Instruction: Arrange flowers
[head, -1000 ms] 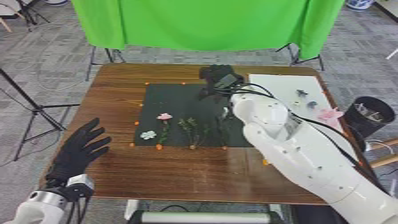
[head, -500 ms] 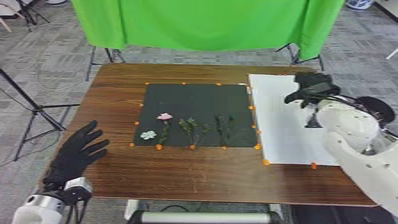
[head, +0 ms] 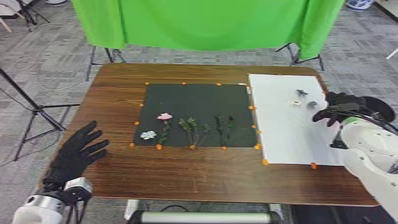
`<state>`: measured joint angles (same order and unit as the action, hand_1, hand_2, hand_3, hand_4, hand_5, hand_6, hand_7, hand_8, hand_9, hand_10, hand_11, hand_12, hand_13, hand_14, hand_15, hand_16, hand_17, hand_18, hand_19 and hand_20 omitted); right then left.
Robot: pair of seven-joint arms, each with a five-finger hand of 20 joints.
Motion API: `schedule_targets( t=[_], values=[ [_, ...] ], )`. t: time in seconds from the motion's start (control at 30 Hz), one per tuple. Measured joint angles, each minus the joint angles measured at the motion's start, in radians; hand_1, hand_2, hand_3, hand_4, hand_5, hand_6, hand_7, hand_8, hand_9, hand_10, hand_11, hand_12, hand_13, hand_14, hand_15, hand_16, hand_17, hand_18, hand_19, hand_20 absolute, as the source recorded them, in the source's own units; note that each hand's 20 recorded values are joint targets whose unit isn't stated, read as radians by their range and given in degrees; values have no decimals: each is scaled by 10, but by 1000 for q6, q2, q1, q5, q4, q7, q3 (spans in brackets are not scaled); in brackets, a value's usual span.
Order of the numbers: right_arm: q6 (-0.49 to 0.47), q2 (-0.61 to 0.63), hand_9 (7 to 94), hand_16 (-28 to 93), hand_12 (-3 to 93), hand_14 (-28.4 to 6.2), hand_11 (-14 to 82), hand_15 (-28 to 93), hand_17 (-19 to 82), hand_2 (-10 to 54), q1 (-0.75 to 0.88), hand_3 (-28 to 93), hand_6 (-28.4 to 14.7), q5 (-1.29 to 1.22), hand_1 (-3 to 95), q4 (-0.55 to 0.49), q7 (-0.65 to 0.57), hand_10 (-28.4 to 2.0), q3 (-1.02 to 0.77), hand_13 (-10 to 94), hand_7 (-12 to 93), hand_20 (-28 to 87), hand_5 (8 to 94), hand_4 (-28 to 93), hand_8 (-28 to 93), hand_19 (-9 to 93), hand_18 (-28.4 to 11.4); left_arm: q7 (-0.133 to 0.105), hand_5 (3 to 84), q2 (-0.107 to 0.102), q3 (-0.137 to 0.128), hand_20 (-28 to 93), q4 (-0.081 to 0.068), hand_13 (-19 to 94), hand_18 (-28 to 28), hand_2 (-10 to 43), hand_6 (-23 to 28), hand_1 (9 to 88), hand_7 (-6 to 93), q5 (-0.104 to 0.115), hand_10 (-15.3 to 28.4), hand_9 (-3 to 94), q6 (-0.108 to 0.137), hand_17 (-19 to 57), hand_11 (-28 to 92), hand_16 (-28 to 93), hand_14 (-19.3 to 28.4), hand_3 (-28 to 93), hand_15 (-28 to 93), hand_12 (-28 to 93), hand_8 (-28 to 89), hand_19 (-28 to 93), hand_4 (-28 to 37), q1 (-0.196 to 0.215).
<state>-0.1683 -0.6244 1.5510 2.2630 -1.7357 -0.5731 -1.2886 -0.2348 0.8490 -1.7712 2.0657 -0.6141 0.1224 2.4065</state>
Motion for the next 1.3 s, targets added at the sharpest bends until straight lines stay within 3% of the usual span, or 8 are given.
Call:
schedule_targets(
  t=[0.33, 0.5, 0.73, 0.83, 0.9, 1.03, 1.3],
  values=[
    [-3, 18, 430, 184, 172, -87, 151, 739, 263, -95, 7, 878, -58, -24, 235, 46, -60, -165, 2, 529, 321, 514, 323, -282, -124, 862, -211, -1, 229, 0, 0, 98, 1, 205, 224, -25, 22, 256, 219, 0, 113, 212, 0, -92, 184, 9, 163, 700, 307, 171, -113, 431, -244, 3],
    [1, 23, 461, 190, 181, -76, 192, 750, 273, -95, 0, 879, -52, -39, 263, 70, -61, -140, 17, 555, 336, 512, 347, -281, -129, 871, -209, -2, 229, 0, 0, 98, 2, 205, 224, -25, 21, 255, 220, 1, 113, 212, 1, -92, 183, 9, 163, 701, 308, 171, -113, 431, -245, 6],
    [54, 27, 608, 216, 176, -58, 260, 761, 319, -95, -22, 873, -11, -37, 314, 104, -36, -83, 66, 652, 381, 501, 449, -282, -163, 902, -199, -2, 229, 0, 0, 97, 2, 205, 224, -25, 21, 255, 220, 1, 113, 213, 1, -92, 184, 8, 163, 701, 306, 171, -114, 431, -245, 6],
    [104, 27, 677, 226, 179, -51, 270, 753, 340, -80, -25, 867, 7, -36, 335, 112, -32, -82, 83, 682, 400, 491, 505, -282, -174, 917, -196, -3, 229, 0, 0, 97, 2, 206, 224, -25, 21, 255, 221, 1, 113, 213, 1, -92, 184, 8, 163, 701, 307, 171, -114, 432, -245, 6],
    [145, 28, 738, 243, 233, -50, 243, 743, 349, -70, -29, 818, 15, -31, 382, 118, -29, -73, 99, 704, 441, 479, 542, -282, -48, 927, -196, -3, 229, 0, 0, 98, 3, 206, 224, -24, 21, 256, 221, 1, 113, 213, 1, -92, 185, 8, 163, 700, 307, 171, -114, 432, -245, 6],
    [221, 29, 850, 254, 322, -45, 217, 732, 374, -55, -32, 790, 37, -12, 454, 127, -16, -56, 124, 740, 480, 485, 650, -281, -1, 932, -195, -3, 229, 0, 0, 98, 3, 205, 224, -25, 21, 255, 222, 1, 114, 213, 1, -92, 186, 8, 164, 701, 307, 171, -114, 432, -244, 6],
    [228, 27, 884, 266, 370, -38, 242, 733, 404, -74, -39, 819, 36, 10, 467, 132, -3, -45, 138, 773, 467, 516, 705, -282, 6, 932, -194, -2, 229, 0, 0, 98, 4, 205, 224, -23, 22, 257, 220, 1, 114, 213, 2, -92, 185, 8, 163, 700, 307, 170, -114, 432, -245, 6]
  ],
)
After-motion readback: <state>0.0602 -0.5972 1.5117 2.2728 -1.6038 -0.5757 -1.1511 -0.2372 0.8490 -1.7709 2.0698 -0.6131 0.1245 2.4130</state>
